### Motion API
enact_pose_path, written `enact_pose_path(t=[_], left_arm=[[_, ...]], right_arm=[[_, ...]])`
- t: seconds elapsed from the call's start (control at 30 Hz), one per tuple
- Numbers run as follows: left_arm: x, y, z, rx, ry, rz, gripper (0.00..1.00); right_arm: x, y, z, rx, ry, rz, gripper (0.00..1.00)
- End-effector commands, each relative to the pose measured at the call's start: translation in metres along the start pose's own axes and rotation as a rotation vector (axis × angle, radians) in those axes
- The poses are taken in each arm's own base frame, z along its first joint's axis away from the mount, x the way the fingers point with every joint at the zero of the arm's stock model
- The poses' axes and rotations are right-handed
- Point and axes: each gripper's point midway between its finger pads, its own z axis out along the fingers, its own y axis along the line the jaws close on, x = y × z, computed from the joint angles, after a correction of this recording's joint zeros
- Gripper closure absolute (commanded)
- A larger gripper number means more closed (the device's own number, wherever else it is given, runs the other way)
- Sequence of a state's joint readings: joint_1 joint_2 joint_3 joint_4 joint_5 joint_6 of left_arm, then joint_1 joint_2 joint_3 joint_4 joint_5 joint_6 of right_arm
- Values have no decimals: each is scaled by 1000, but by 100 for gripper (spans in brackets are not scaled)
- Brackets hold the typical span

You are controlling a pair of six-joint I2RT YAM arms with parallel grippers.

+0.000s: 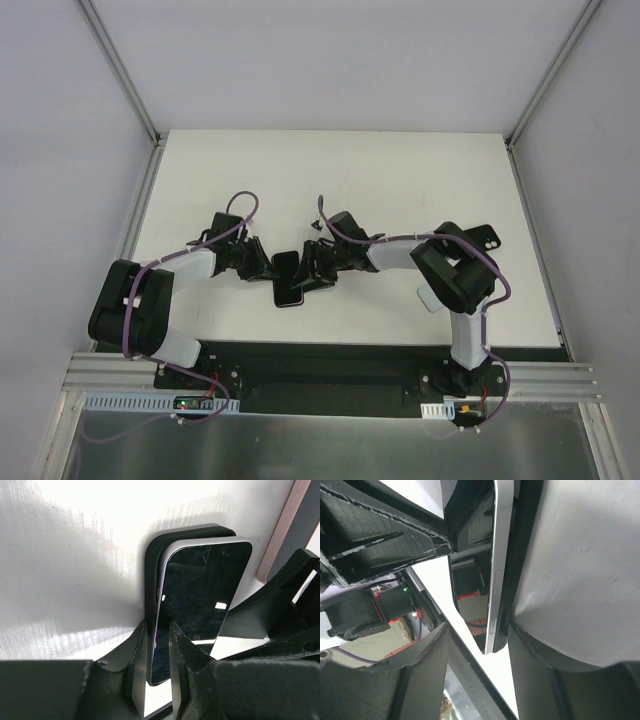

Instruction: Put the phone into the phone case

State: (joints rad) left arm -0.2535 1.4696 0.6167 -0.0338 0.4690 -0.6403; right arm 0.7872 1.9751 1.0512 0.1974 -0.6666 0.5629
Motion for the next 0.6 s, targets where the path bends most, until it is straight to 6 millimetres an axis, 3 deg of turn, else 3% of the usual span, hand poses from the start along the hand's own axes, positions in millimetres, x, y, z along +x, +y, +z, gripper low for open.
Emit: enact_pose_path(t=[0.0,0.27,0.57], left_arm=[[43,-17,1,117,174,-67,88],[48,-25,4,190,193,-113,91],[52,-17,5,168,181,-122,92]], right_arm=[[-16,38,4,-175,-62,-43,48],[-27,34,2,-219,-92,-22,48],[-29,34,-6,-235,-106,-8,51]])
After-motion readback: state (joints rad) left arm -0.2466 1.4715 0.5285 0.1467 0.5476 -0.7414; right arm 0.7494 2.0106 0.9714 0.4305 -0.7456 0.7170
